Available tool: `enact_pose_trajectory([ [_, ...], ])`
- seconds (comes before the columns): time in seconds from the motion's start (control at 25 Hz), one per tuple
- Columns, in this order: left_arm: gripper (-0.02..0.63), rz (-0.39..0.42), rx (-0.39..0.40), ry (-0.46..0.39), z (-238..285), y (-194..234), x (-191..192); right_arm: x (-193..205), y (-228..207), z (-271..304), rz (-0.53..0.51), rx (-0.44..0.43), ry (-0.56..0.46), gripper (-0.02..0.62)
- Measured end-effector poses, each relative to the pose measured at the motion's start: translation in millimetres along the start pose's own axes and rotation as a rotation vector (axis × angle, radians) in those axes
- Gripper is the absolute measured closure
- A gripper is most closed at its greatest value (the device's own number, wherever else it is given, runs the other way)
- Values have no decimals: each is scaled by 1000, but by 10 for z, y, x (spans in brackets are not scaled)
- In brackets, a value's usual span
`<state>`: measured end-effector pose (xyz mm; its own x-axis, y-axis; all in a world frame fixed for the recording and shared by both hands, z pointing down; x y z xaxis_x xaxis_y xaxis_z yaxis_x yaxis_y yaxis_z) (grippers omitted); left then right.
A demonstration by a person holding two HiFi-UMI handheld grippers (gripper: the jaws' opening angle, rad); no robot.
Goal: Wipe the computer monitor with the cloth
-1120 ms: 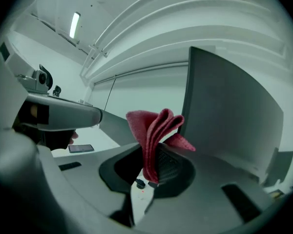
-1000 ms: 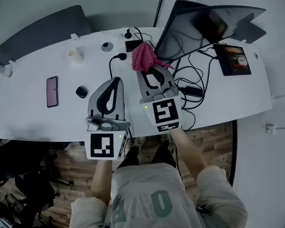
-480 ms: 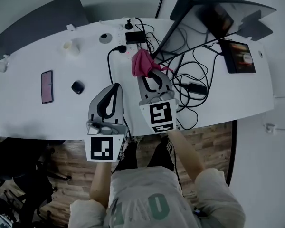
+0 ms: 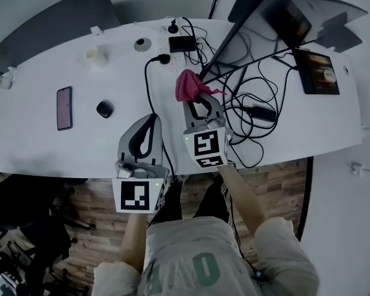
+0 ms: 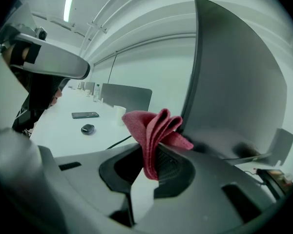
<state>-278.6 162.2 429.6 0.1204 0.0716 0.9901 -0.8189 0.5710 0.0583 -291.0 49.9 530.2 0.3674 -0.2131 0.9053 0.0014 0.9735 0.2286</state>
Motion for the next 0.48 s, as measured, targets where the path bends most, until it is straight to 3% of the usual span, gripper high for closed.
enact_pose_trajectory([
  [0.2,592,13,-9,26,-70,62,93,119,49,36,-9,-13,36,545],
  [0.36,592,7,-16,22,-107,77,72,154,337,-2,-28,-149,53,545],
  [0.48,592,3,-13,18,-123,56,43,235,470,-100,6,-183,74,545],
])
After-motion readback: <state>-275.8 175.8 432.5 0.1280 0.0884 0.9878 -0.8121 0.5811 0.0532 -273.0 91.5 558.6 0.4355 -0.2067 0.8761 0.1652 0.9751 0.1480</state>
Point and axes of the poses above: the fingertips, and each gripper's own axes: z forward along the fingers, y to its left, x out of its underside, the point moved 1 cm from there along -z, backward along the fingers, and after that the axes turned 2 degrees about y, right-handed, at the moved point
